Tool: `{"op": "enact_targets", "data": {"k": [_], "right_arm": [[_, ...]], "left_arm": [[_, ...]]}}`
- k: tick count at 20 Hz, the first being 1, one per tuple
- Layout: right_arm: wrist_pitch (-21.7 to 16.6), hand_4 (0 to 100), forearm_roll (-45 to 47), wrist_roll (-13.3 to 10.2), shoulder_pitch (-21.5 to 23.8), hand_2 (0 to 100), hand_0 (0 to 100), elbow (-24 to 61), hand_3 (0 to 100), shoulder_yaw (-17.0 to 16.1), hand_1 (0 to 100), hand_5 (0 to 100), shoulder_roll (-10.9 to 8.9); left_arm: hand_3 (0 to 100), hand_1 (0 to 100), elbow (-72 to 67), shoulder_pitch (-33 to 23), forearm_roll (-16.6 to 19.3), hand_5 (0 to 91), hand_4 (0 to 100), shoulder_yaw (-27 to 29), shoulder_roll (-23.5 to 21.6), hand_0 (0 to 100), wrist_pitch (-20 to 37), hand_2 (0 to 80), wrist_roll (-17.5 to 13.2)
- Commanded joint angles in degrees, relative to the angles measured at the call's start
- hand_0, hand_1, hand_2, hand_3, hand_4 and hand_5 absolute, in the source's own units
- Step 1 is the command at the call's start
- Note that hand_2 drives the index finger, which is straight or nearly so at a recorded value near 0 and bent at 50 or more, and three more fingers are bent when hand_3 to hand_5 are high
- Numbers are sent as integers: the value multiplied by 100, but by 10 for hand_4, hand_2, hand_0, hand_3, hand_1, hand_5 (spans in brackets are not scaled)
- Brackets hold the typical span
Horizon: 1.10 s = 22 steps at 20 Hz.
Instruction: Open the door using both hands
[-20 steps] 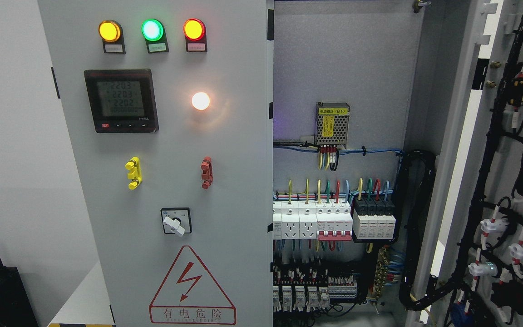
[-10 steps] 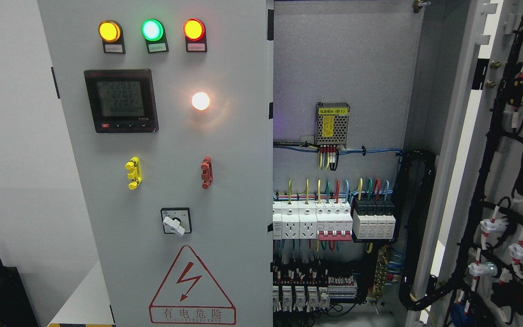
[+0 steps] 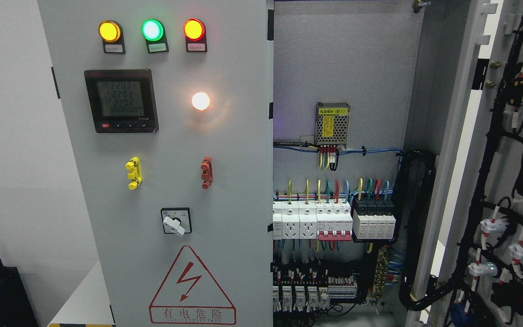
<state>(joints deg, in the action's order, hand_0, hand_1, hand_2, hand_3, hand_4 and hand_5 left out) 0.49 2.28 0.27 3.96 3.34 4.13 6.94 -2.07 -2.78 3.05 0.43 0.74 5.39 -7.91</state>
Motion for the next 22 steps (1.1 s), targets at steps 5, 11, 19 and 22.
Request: {"op": "enact_targets", "data": {"k": [5, 11, 19, 22], "right_arm": [[-5, 0, 1, -1, 0, 0, 108, 26, 0, -9, 0, 0, -9], [-14, 0, 27, -1, 315, 0, 108, 936, 0, -44, 0, 0, -96], [-110, 0, 307, -19, 1835, 0, 108, 4988, 0, -396, 0, 0, -1044], [-242, 0, 370, -19, 2240, 0, 108, 6070, 0, -343, 0, 0, -1186]], "left_arm": [[0, 0, -22, 15, -68, 0, 31, -183, 119, 0, 85, 0, -36], [0, 0, 259, 15, -94, 0, 31, -148, 119, 0, 85, 0, -18], [0, 0, 339, 15, -103, 0, 31, -130, 119, 0, 94, 0, 0], [0, 0, 347, 15, -94, 0, 31, -130, 119, 0, 94, 0, -53]]}}
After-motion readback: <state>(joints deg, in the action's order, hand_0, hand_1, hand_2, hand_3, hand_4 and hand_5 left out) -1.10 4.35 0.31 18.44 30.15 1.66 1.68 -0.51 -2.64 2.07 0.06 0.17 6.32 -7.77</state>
